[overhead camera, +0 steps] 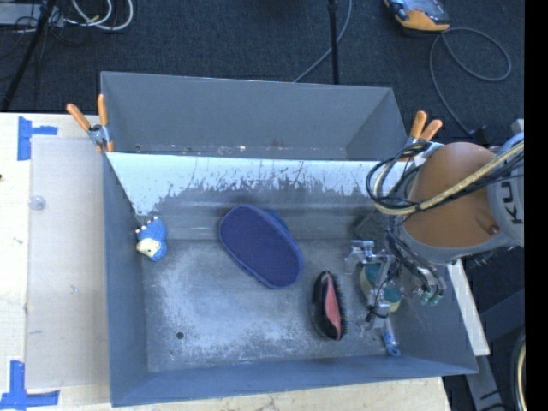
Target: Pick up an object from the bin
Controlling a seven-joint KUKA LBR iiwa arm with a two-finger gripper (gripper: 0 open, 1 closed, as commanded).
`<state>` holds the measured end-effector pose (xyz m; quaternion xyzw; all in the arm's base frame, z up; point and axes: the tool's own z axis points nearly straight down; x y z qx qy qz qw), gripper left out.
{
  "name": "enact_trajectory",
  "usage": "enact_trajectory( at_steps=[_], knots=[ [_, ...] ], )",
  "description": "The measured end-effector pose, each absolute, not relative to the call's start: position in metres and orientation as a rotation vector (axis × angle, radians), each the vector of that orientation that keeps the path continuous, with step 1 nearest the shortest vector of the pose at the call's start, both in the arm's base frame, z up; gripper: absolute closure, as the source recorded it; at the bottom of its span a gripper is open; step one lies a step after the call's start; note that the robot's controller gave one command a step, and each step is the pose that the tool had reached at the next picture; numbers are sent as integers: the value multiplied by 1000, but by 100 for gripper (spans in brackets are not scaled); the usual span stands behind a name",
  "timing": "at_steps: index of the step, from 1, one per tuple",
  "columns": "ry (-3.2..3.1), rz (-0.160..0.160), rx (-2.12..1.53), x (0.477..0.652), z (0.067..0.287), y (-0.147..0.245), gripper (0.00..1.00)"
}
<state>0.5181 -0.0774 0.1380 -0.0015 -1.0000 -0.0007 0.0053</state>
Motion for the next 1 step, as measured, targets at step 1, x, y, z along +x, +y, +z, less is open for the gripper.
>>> enact_trajectory(
  at_steps=[1],
  knots=[
    [-3139,-1,-2,520,142,-77,0]
  ],
)
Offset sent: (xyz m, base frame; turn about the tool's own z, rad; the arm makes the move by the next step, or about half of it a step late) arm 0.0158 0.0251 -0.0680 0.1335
